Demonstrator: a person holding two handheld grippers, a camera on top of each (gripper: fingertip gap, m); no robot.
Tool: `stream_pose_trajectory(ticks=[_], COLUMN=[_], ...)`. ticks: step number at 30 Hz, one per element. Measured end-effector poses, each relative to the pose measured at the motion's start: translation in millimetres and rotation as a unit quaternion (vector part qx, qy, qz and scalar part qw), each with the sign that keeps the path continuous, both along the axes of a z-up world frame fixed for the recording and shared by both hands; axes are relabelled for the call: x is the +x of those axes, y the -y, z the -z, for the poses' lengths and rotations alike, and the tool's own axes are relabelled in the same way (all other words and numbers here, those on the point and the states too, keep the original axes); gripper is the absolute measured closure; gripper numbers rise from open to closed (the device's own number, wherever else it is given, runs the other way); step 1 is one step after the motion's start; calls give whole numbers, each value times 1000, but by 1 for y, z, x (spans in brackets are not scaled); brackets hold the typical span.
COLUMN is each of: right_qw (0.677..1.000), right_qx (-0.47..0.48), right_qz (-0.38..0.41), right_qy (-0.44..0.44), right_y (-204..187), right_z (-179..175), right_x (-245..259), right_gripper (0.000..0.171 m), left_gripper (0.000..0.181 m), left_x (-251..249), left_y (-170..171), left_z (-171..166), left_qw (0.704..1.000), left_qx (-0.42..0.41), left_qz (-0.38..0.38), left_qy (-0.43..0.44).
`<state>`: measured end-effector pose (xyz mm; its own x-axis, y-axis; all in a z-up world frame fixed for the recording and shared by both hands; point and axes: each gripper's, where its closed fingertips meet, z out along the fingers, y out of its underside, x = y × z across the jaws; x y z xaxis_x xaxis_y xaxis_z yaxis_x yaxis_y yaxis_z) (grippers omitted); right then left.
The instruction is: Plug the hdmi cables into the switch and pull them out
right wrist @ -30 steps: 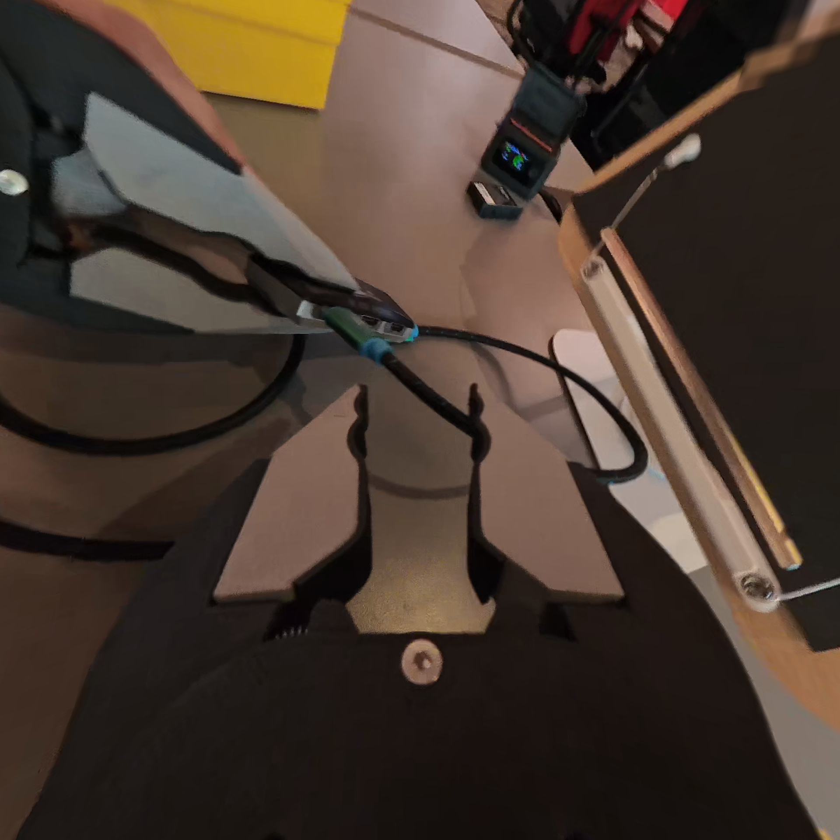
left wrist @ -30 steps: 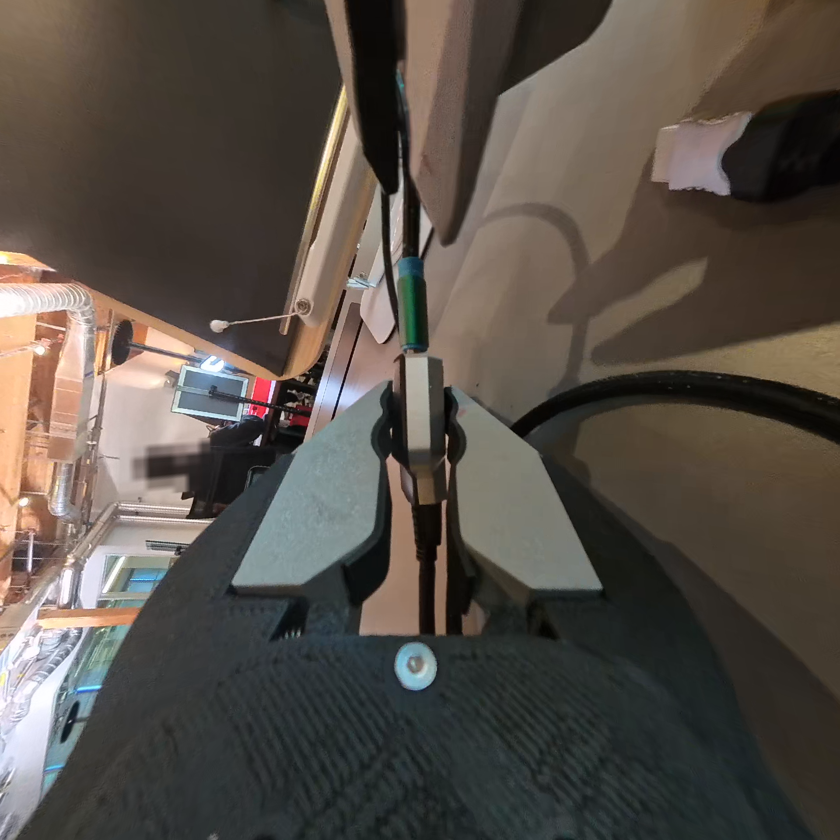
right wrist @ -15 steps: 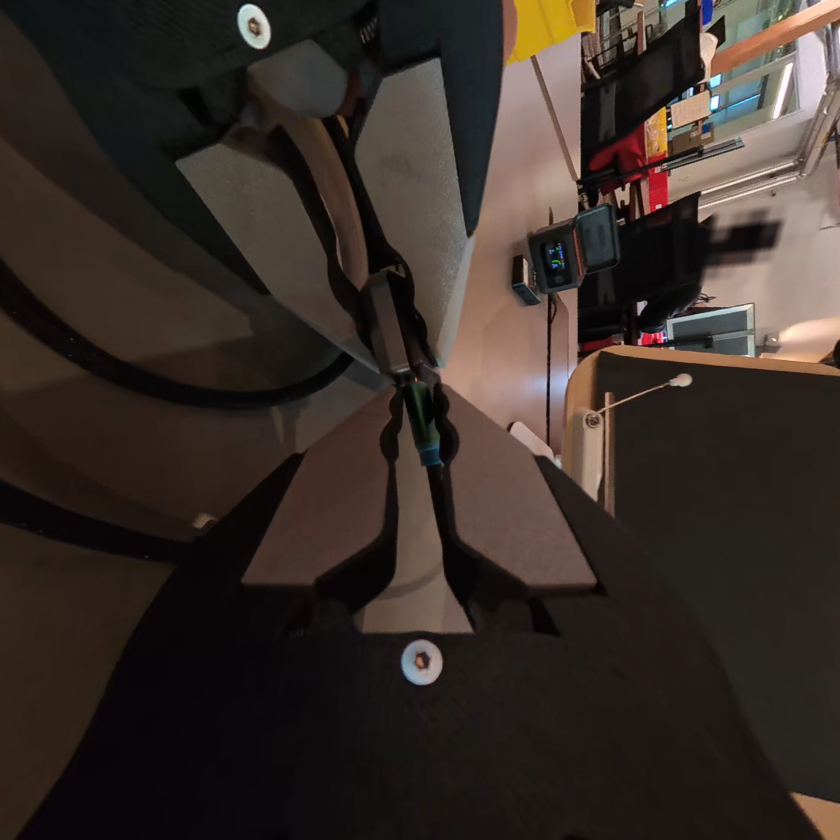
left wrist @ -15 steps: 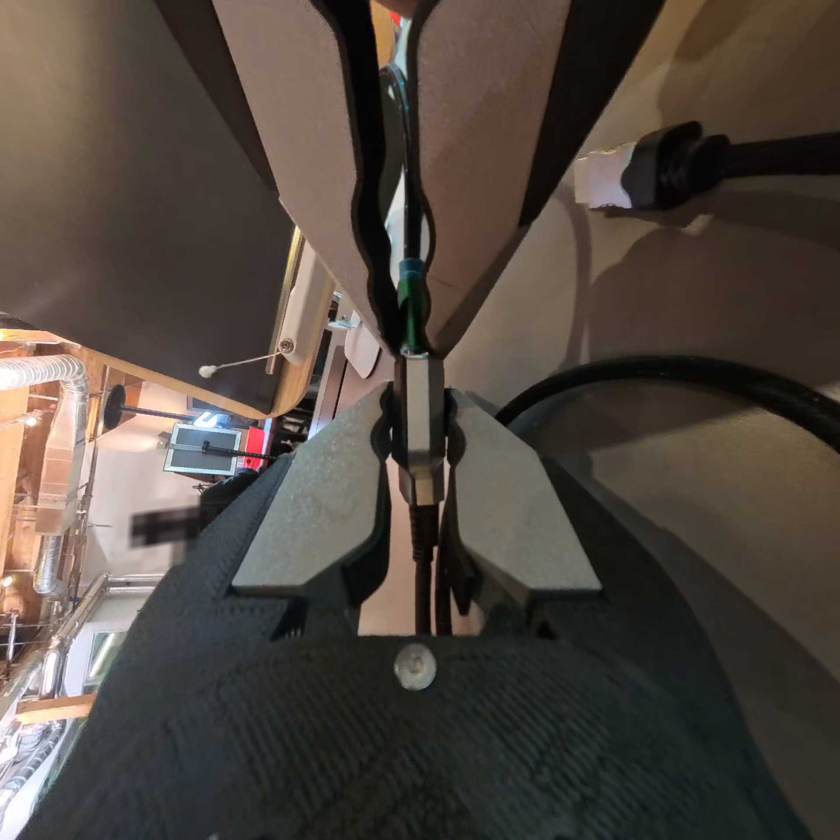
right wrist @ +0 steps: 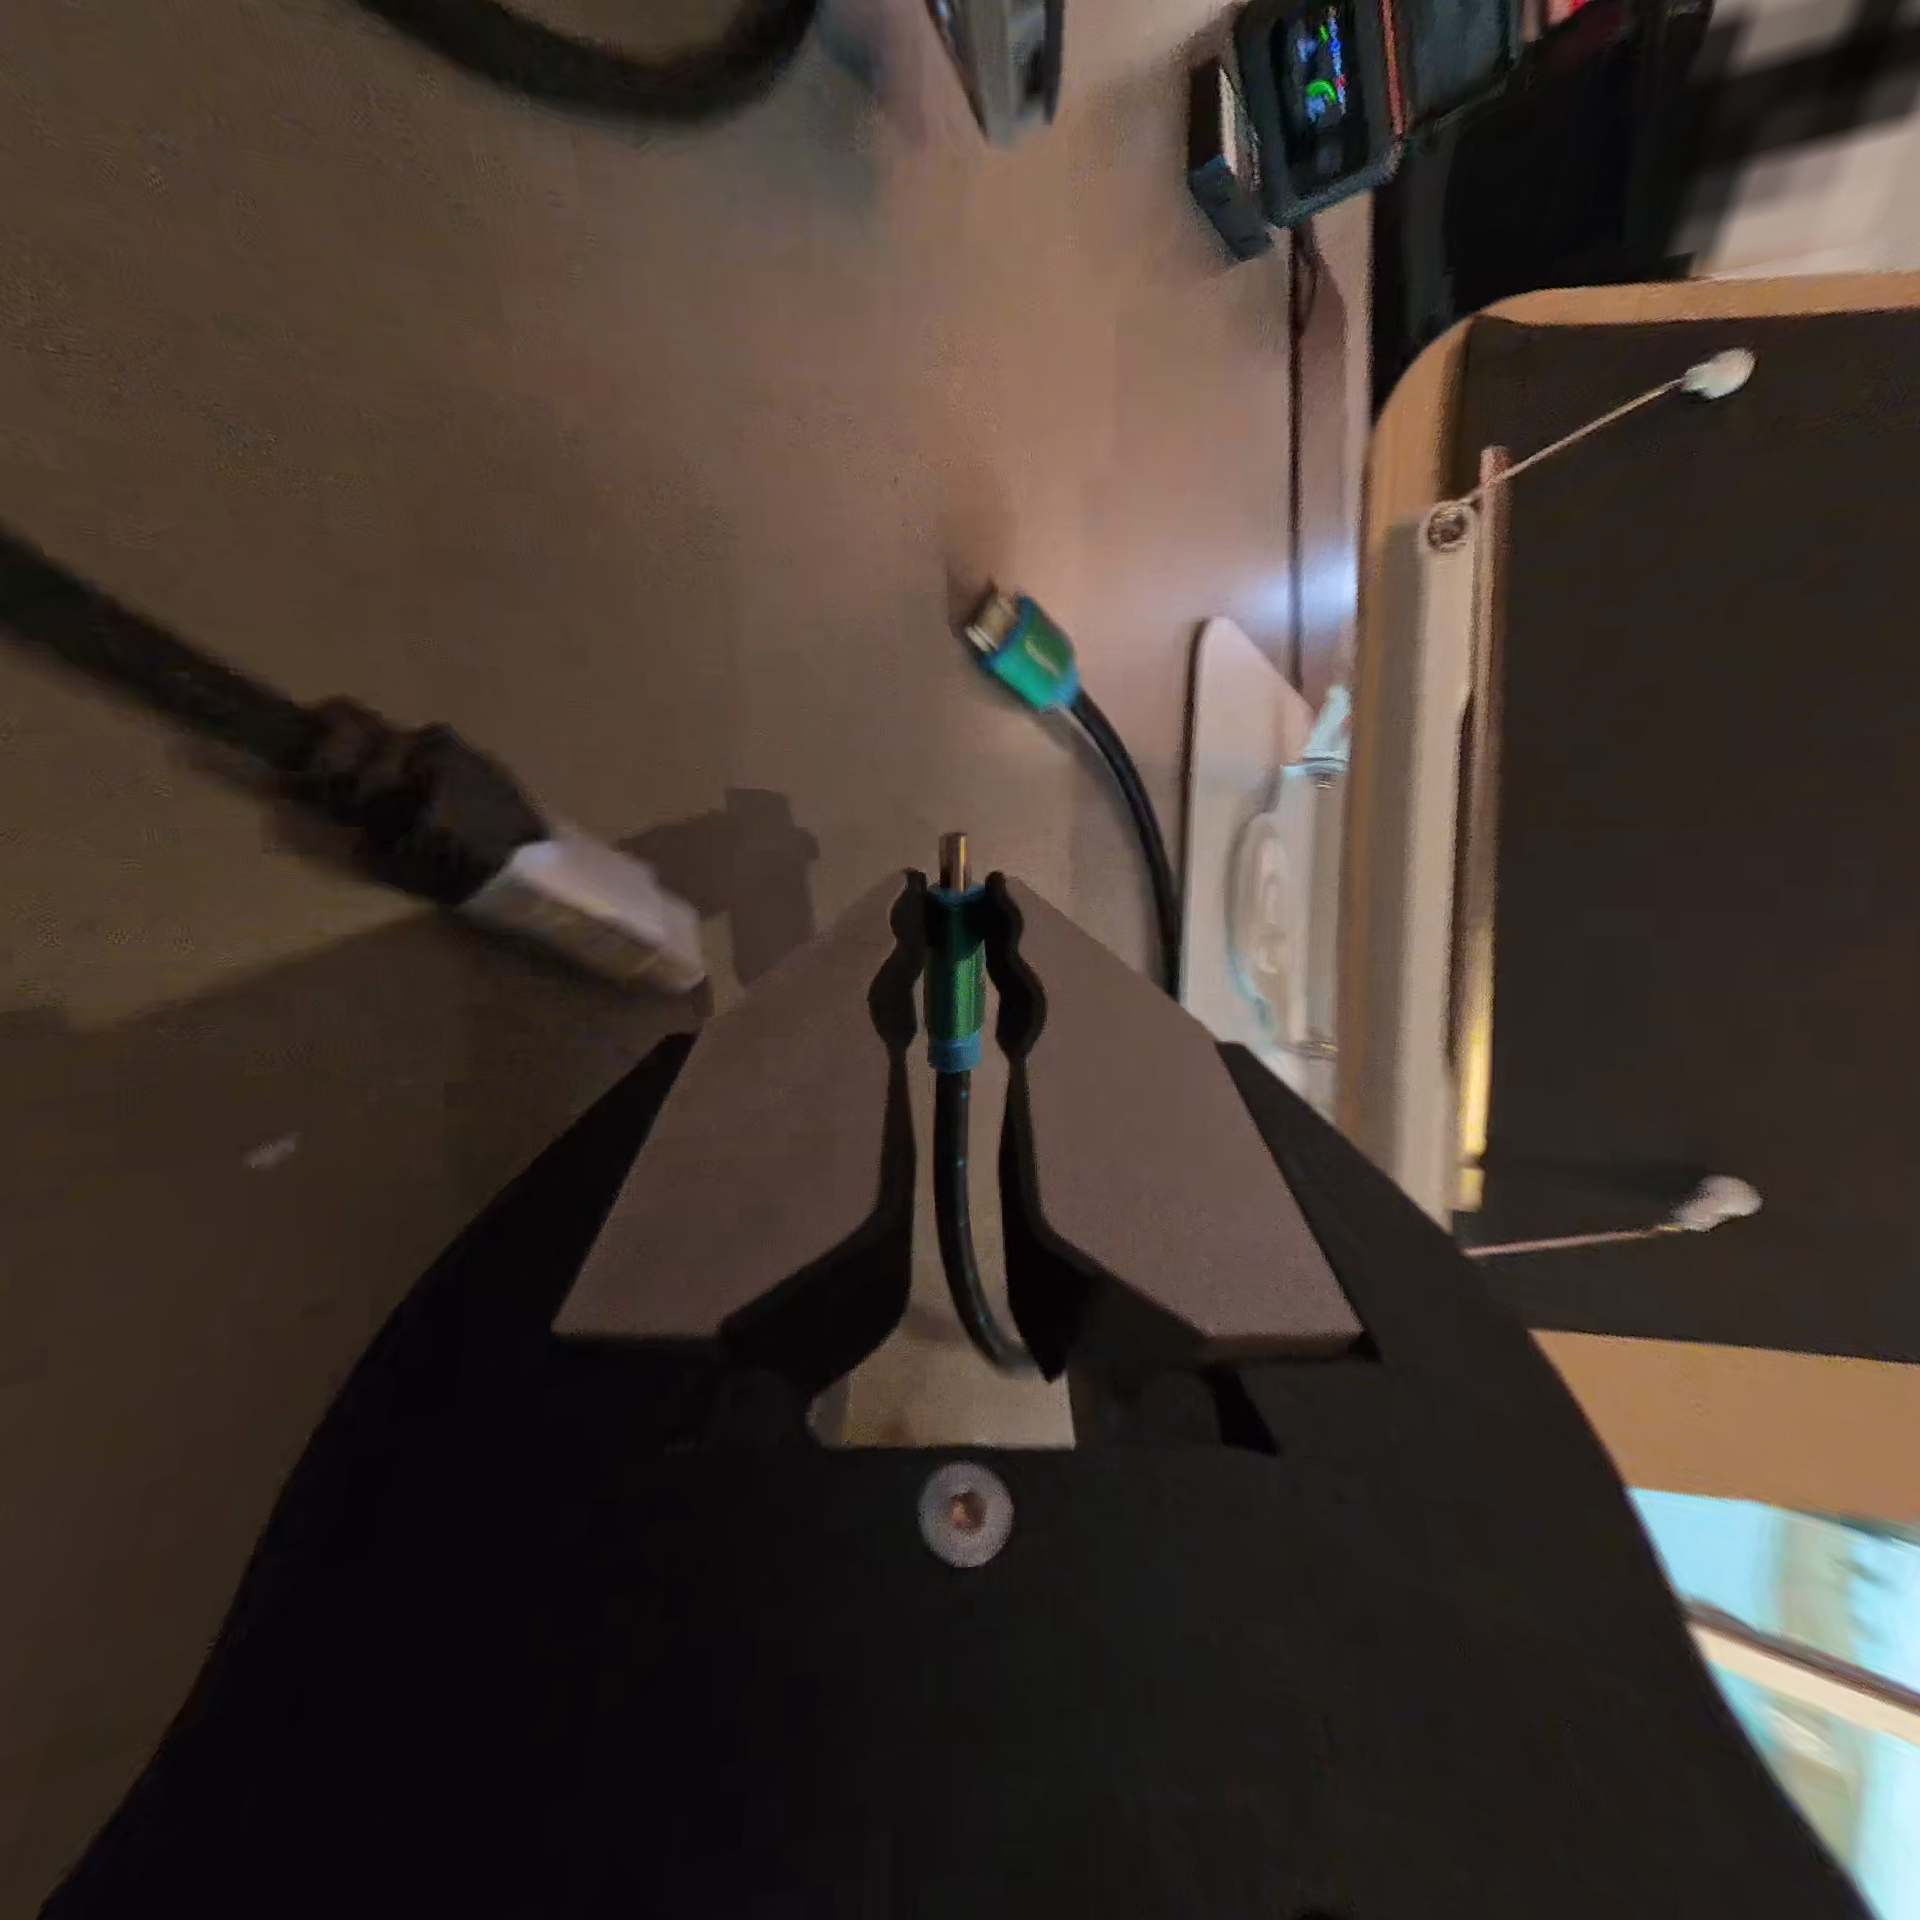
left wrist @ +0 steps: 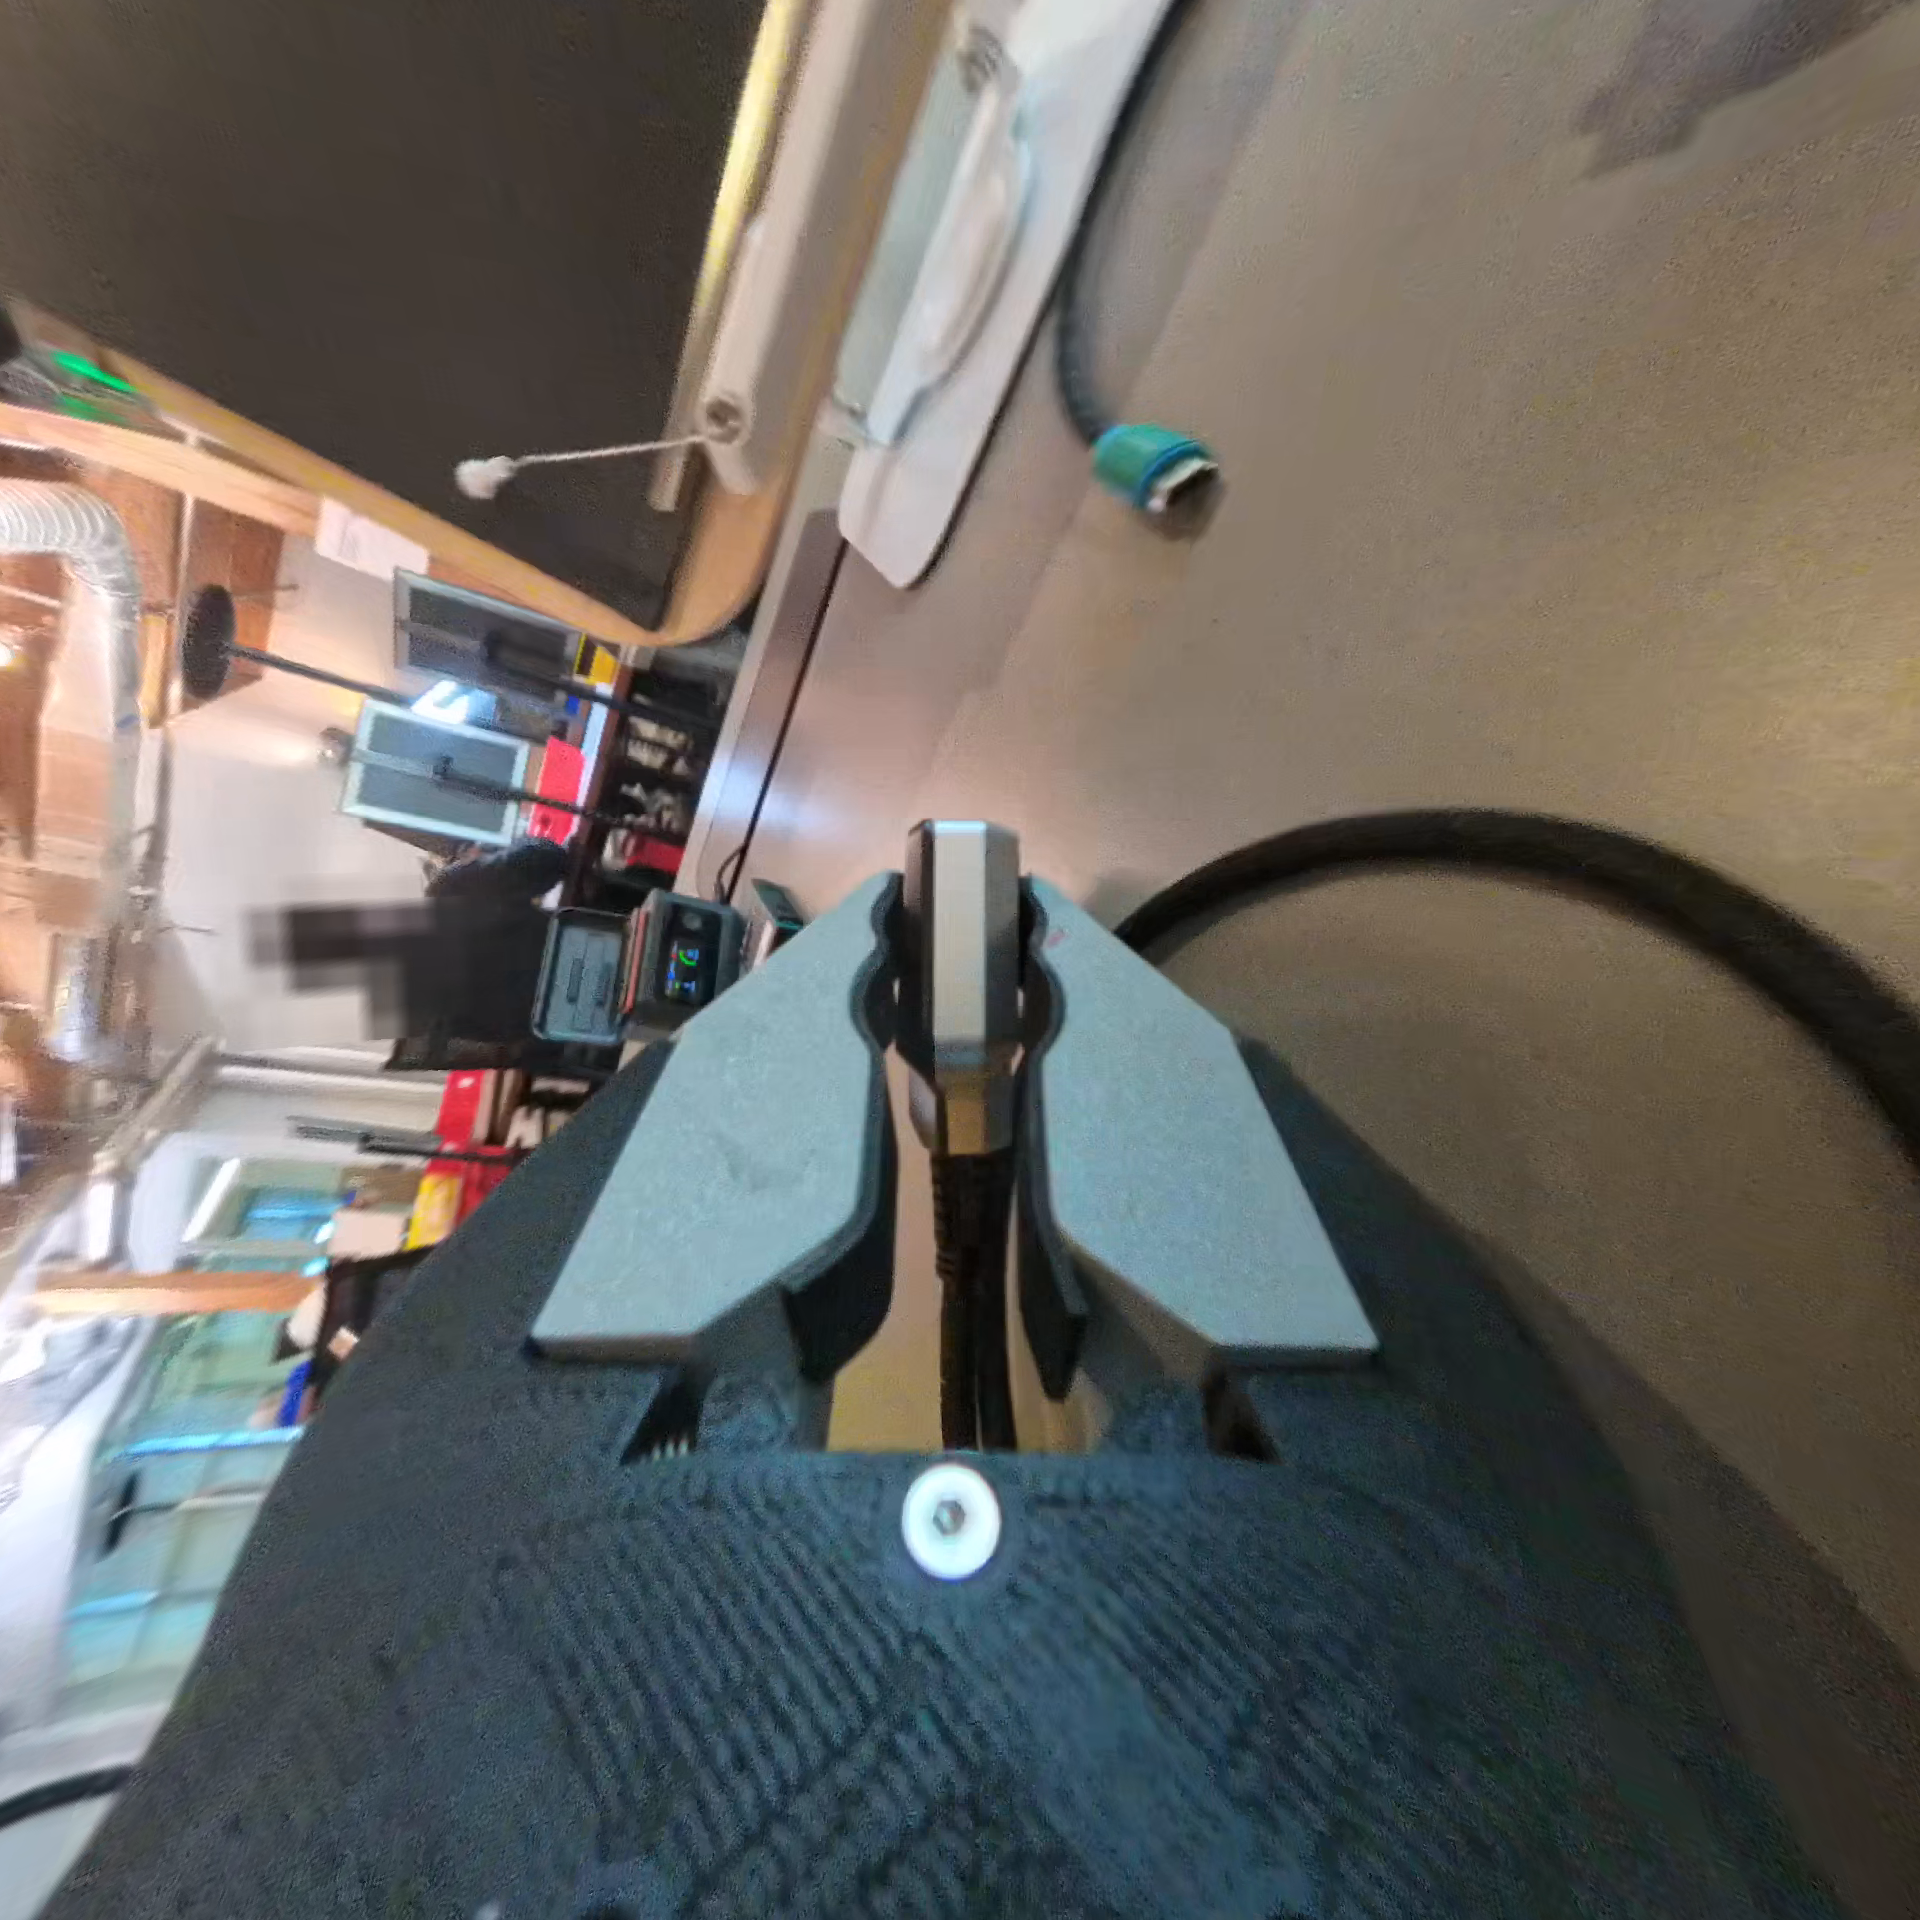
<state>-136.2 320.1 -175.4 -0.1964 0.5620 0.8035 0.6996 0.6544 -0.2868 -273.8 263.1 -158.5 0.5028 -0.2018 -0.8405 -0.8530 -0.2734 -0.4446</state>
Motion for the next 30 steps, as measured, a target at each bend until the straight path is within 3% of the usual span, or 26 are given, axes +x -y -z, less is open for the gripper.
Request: stream_pose_trajectory(ticks=[2,8,12,17,24,30], right_qw=[997,989,977,954,942,945], right_qx=[-60,-74,-157,-215,-245,-197], right_qz=[-13,0,-7,57,67,99], right_qy=[-48,-127,-144,-202,-221,-240], right_y=[14,16,34,25,33,34], right_z=[-10,-42,-46,-86,-193,-305], right_x=[-3,-13,-8,15,49,148], right_gripper=[163,163,162,162,163,163], left_gripper=[163,164,164,164,164,164], left_x=[7,-4,-29,-36,-34,-42], left_y=[4,4,4,1,4,6], left_z=[-5,-42,-38,-31,-35,-35], left_qw=[999,992,990,989,990,988], left_qx=[23,121,114,98,106,102], left_qz=[34,-11,-44,-49,-42,-54], left_qy=[-4,20,65,98,87,101])
